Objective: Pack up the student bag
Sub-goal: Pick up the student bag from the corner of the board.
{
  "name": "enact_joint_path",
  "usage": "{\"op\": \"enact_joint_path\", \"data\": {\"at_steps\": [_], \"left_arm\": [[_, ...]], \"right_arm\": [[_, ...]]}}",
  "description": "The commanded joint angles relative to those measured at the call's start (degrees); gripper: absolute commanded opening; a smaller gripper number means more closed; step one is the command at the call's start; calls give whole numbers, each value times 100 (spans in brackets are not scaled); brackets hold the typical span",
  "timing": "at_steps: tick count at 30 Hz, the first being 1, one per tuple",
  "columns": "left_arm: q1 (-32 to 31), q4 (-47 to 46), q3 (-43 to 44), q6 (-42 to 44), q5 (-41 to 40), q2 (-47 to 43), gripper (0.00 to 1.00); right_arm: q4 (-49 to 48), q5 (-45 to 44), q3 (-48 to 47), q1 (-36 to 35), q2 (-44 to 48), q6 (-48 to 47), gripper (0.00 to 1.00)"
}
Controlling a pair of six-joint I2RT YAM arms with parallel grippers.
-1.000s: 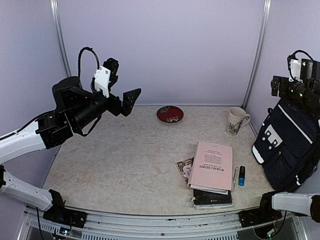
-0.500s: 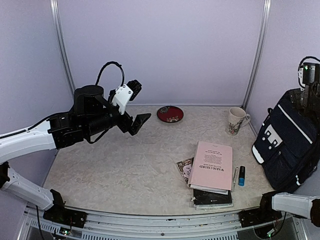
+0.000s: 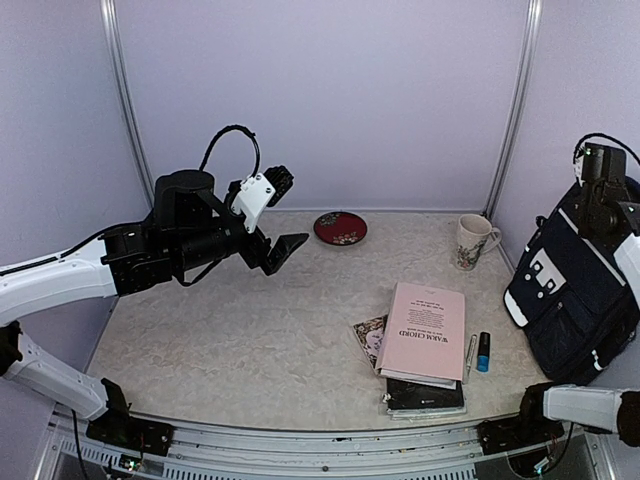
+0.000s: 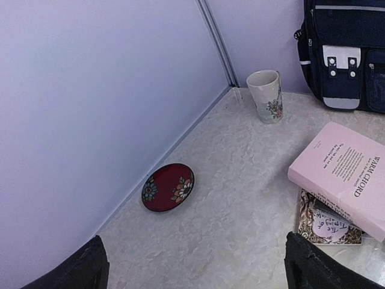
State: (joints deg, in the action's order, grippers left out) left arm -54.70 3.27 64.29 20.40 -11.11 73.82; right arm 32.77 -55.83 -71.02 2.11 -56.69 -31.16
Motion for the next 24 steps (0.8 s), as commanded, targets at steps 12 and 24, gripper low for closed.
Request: {"op": "enact_joint_path", "data": {"at_steps": [12,24], "left_arm": [[-10,-211,73,157,67,5,99],[95,-176,195,-179,445,22,99]], "right_arm": [[-145,1003,-344,-153,513,51,0],[-1182,3943,-1948,-158,563,-81,0]]}}
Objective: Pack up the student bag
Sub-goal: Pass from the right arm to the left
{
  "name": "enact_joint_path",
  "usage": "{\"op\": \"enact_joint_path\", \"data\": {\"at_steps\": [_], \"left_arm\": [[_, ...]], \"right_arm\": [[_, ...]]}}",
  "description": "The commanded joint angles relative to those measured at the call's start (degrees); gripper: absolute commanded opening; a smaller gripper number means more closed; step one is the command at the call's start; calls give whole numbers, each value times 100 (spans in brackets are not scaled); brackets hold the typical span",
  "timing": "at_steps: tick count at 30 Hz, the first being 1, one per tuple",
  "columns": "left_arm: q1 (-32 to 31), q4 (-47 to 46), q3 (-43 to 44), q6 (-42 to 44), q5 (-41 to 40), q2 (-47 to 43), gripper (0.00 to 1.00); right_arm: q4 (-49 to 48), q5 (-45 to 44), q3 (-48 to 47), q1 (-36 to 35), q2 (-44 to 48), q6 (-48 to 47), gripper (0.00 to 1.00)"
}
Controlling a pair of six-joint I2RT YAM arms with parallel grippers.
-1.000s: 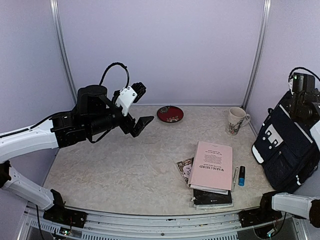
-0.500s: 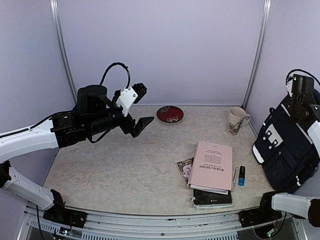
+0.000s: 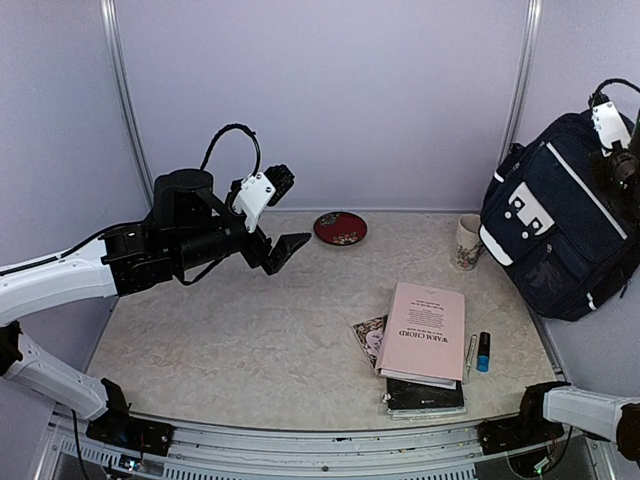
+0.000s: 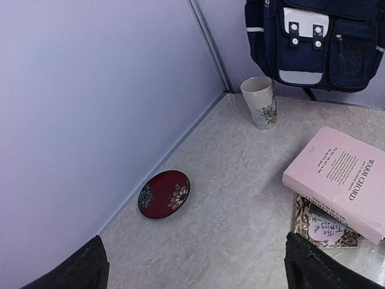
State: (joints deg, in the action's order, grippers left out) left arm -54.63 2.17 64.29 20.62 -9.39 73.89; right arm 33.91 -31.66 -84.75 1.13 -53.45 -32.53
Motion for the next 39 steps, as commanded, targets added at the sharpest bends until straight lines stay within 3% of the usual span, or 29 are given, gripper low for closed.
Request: {"op": "enact_joint_path", "data": {"at_steps": [1,8,12,15,18,24,29,32,36,39], "left_arm": [[125,-23,236,-251,403,6,99],[181,368,632,-342,1731,-15,99],[196,976,1263,-486,2853,26,98],[256,1395,1896,-855,3277,17,98],[403,1514,2344,-1303,3629,-63,98],[670,1333,2718,-2073,3995,-267,99],[1500,1601,2789,-2769,3892,-322,99],[2003,1408,2127,-3381,4604,-504,99],[1912,457,1028,-3654,5608,-1106,99],[1912,202,572,-3552,5584,-1655,99]], "right_arm": [[-1273,1912,-664,-60,261,136,0],[-1065,5698,-858,-60,239,549,0],[-2464,7931,-198,-60,139,1593,0],[-3982,8965,108,-96,-198,2808,0],[-4827,9046,168,-496,-559,3318,0],[-3847,8161,-450,-2709,-1584,1475,0],[-4434,8405,-936,-3345,-2522,1345,0],[-4326,8401,-1491,-3647,-3175,1180,0],[-4253,8200,-1944,-3998,-3775,818,0],[-4416,8426,-2201,-4079,-4191,865,0]]}}
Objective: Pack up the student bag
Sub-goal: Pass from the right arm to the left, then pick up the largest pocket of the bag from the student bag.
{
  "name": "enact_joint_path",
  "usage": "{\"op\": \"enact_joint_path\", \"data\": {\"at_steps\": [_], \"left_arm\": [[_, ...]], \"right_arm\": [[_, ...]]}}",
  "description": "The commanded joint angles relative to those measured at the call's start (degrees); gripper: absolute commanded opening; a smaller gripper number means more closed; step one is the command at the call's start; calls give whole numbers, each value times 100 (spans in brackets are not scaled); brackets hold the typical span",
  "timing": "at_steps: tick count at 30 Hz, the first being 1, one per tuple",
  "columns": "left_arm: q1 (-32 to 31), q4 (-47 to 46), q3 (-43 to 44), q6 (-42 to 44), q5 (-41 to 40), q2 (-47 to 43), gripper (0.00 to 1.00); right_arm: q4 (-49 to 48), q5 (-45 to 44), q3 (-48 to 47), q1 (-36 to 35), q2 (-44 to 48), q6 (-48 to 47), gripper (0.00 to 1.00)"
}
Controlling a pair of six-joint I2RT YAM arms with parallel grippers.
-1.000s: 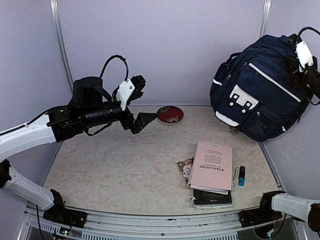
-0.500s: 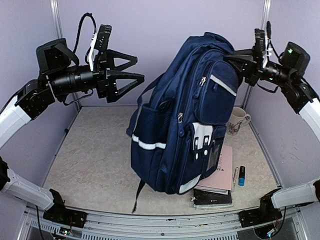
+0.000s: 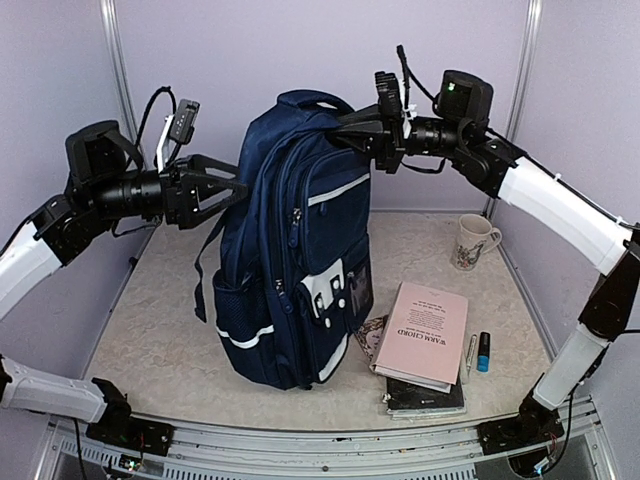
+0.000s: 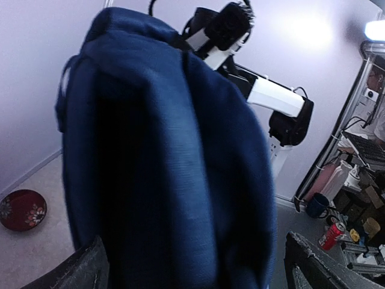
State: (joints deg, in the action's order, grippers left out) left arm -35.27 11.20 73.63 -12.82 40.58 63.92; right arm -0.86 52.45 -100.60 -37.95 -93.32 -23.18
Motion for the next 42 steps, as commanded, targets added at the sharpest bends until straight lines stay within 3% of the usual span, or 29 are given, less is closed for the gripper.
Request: {"op": "enact_joint_path", "data": {"at_steps": [1,4,6,9,15,17,19,21,23,26,27,31,34,38,40,42], "left_arm": [[-20,-455,-375,-21,229,-744,99],[19,443,-399,446,-1065,-750,99],[47,793,-594,513,-1465,-646,99],[71,755,-1062,585,-1166,-717,99],[68,-237,-2002,463,-750,-1396,95],[71,-247,-2172,574,-734,-1495,75],[63,-68,-2280,698,-776,-1474,40],[64,101,-2336,740,-741,-1422,17],[59,103,-2410,742,-657,-1413,3],[33,-148,-2575,673,-785,-1457,0],[27,-274,-2634,592,-1021,-1491,0],[-21,-886,-2798,192,-1938,-1701,0],[-233,-1094,-2798,104,-2749,-1791,0],[-428,-1513,-2791,134,-3441,-1925,0],[-447,-1678,-2874,176,-3853,-2014,0],[-423,-1814,-2914,194,-3963,-2025,0]], "right_arm": [[-999,110,-739,-192,-346,8,0],[-1138,240,-1161,-276,-738,270,0],[-1252,340,-1268,-283,-947,439,0],[-1363,309,-1089,-283,-1025,461,0],[-1462,358,-799,-211,-1210,517,0],[-1723,419,-712,-172,-1289,692,0],[-1837,481,-673,-160,-1361,813,0],[-1885,531,-680,-160,-1434,895,0],[-1925,532,-669,-160,-1465,938,0],[-2207,114,-521,-160,-1456,1270,0],[-2355,-267,-433,-159,-1422,1506,12],[-1726,-1341,-318,-179,-1144,1829,97],[-1022,-2058,-187,-402,-722,1819,100],[-349,-2323,406,-732,40,1631,100],[-533,-2625,1400,-1082,754,986,100],[-1335,-3277,2721,-1676,1382,-490,100]]}}
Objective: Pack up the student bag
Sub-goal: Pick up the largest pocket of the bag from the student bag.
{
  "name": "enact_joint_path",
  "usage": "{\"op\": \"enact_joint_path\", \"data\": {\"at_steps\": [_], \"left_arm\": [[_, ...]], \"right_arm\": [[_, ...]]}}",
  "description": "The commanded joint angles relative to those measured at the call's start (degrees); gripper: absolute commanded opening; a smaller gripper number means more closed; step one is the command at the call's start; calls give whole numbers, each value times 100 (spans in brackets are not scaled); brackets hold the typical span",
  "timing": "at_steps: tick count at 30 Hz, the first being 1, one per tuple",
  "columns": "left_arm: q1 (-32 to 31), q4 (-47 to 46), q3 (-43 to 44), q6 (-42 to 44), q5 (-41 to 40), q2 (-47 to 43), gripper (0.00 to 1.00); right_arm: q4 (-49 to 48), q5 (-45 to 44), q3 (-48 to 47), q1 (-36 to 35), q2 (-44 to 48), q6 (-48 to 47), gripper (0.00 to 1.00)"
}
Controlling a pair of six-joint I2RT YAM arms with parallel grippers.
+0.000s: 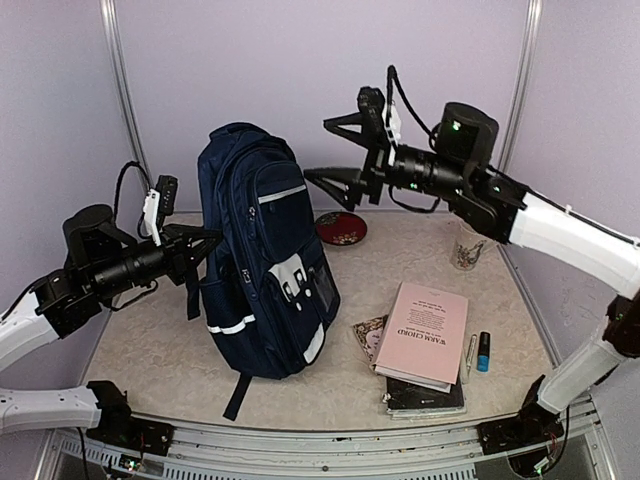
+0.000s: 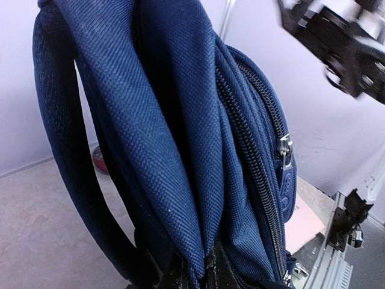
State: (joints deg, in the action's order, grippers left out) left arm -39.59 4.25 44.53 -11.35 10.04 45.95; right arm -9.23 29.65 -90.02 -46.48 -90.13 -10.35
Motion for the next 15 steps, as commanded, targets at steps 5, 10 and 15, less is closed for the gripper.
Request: {"op": "enact_joint_path", "data": {"at_steps": [5,10,15], "left_arm": [[-163,-1180,225,51,-533,126,0],[-584,-1107,446,258,-585,274,0],[-695,-1034,651,113,-642,336,0]], "right_arm": [[-2756,-1842,3857,-2016,1468,-5500,100],[-2618,-2036,3470,-2102,994,-6516,83],[-2593,-2137,3471,-2102,660,-7643,61]]}}
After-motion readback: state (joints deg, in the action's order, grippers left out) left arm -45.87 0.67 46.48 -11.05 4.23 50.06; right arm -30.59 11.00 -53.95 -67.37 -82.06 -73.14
